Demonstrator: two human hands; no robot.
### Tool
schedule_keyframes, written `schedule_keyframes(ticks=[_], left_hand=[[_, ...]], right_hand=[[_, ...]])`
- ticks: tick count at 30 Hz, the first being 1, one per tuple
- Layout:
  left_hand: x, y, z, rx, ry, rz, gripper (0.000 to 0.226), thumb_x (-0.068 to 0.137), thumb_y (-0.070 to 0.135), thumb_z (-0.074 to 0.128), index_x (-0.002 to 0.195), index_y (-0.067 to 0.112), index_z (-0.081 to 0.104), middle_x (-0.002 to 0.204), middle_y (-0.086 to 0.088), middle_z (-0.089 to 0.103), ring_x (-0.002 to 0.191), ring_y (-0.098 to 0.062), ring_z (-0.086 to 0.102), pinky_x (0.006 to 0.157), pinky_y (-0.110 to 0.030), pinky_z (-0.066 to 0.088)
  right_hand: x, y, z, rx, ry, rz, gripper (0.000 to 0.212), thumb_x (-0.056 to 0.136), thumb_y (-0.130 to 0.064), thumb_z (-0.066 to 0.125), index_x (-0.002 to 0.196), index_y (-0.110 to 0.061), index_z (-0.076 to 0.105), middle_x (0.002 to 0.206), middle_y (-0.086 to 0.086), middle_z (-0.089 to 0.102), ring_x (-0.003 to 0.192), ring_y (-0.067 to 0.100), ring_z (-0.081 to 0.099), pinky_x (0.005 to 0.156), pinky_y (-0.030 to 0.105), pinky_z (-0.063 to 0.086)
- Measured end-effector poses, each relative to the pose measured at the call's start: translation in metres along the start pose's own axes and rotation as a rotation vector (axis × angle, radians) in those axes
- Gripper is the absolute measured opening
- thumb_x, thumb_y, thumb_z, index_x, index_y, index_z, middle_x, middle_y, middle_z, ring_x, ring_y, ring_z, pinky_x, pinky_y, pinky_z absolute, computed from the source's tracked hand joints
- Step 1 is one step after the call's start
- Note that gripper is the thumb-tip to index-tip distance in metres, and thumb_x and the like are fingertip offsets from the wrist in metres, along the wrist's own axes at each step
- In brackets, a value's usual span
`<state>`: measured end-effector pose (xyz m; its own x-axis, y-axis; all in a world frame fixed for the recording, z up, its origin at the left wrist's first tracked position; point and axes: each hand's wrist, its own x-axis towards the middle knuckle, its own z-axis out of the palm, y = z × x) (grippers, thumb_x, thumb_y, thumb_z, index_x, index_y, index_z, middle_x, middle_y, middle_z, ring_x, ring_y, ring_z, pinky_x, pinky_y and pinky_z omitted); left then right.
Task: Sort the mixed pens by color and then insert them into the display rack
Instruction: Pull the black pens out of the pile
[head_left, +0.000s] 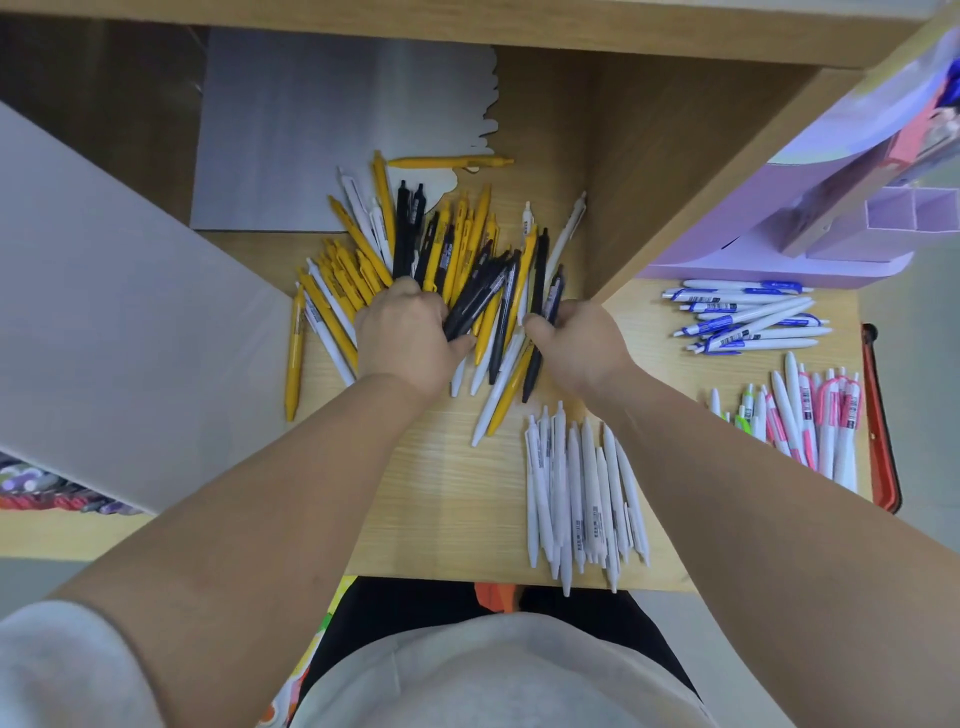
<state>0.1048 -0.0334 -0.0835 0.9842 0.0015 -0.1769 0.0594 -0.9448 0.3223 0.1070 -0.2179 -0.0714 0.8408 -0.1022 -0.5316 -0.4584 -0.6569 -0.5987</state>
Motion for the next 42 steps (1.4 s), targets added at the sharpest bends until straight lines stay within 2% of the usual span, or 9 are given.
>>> schedule_keyframes(ticks=[4,10,15,18,21,26,30,38,42], left_hand=[[0.000,0.005,-0.002,0.058,-0.032,0.038,0.038,0.082,0.047,0.073,0.073,0.018,0.050,0.087,-0.001,0.045,0.082,-0.024,0.052,0.071,-0.034,0.036],[0.000,0.002,-0.001,0.120,-0.021,0.110,0.038,0.089,0.046,0.065,0.081,0.009,0.066,0.084,-0.003,0.045,0.084,-0.028,0.055,0.070,-0.035,0.036],[-0.002,0.004,-0.003,0.071,-0.022,0.099,0.037,0.095,0.040,0.059,0.072,0.013,0.048,0.082,-0.004,0.042,0.075,-0.024,0.046,0.065,-0.034,0.035],[-0.004,-0.002,-0.006,-0.157,-0.026,0.008,0.036,0.098,0.034,0.057,0.074,0.008,0.057,0.086,-0.009,0.047,0.076,-0.029,0.053,0.064,-0.036,0.043],[-0.013,-0.012,-0.015,-0.375,-0.043,-0.110,0.032,0.101,0.032,0.053,0.081,0.008,0.059,0.085,-0.008,0.052,0.076,-0.026,0.052,0.062,-0.033,0.038],[-0.034,-0.026,-0.026,-0.821,-0.072,-0.386,0.025,0.104,0.033,0.047,0.091,0.014,0.057,0.073,-0.004,0.065,0.054,-0.009,0.055,0.058,-0.028,0.045],[-0.041,-0.033,-0.032,-1.061,-0.066,-0.517,0.025,0.106,0.027,0.045,0.085,0.019,0.055,0.063,-0.001,0.054,0.054,-0.016,0.051,0.050,-0.025,0.045],[-0.095,-0.053,-0.036,-1.049,-0.059,-0.571,0.021,0.105,0.031,0.044,0.096,0.018,0.058,0.063,0.003,0.044,0.057,-0.012,0.041,0.054,-0.028,0.038],[-0.141,-0.068,-0.035,-0.816,0.000,-0.513,0.020,0.105,0.032,0.043,0.096,0.021,0.057,0.065,0.004,0.052,0.058,-0.015,0.048,0.056,-0.031,0.041]], right_hand=[[-0.009,-0.001,-0.003,0.112,-0.041,0.024,0.033,0.094,-0.033,0.046,0.070,-0.012,0.037,0.059,0.007,0.036,0.057,0.022,0.035,0.056,0.035,0.029],[-0.015,-0.001,-0.008,0.219,-0.081,0.057,0.031,0.095,-0.027,0.044,0.068,-0.014,0.041,0.057,0.003,0.043,0.047,0.016,0.047,0.053,0.026,0.037],[-0.017,-0.001,-0.007,0.261,-0.081,0.048,0.022,0.093,-0.014,0.046,0.071,-0.013,0.040,0.059,0.005,0.039,0.050,0.022,0.038,0.044,0.025,0.035],[-0.015,-0.003,-0.003,0.186,-0.051,0.048,0.022,0.094,-0.015,0.045,0.072,-0.014,0.041,0.061,0.003,0.038,0.053,0.019,0.034,0.050,0.029,0.030],[-0.009,-0.005,0.002,0.141,-0.011,0.077,0.022,0.094,-0.019,0.046,0.072,-0.015,0.041,0.064,0.003,0.039,0.055,0.020,0.035,0.052,0.030,0.030],[-0.002,-0.017,0.012,-0.026,0.033,0.109,0.038,0.086,-0.048,0.068,0.073,-0.015,0.053,0.058,0.002,0.050,0.048,0.019,0.049,0.046,0.026,0.036],[0.000,-0.023,0.016,-0.109,0.051,0.122,0.034,0.086,-0.044,0.070,0.085,-0.011,0.058,0.058,0.001,0.053,0.049,0.018,0.052,0.046,0.025,0.036],[-0.006,-0.030,0.013,-0.077,0.045,0.084,0.025,0.084,-0.032,0.062,0.070,-0.013,0.054,0.058,0.002,0.052,0.048,0.019,0.048,0.045,0.026,0.036],[-0.020,-0.035,0.011,0.093,0.050,0.021,0.031,0.081,-0.031,0.061,0.061,-0.015,0.043,0.052,0.000,0.040,0.046,0.018,0.034,0.046,0.025,0.029]])
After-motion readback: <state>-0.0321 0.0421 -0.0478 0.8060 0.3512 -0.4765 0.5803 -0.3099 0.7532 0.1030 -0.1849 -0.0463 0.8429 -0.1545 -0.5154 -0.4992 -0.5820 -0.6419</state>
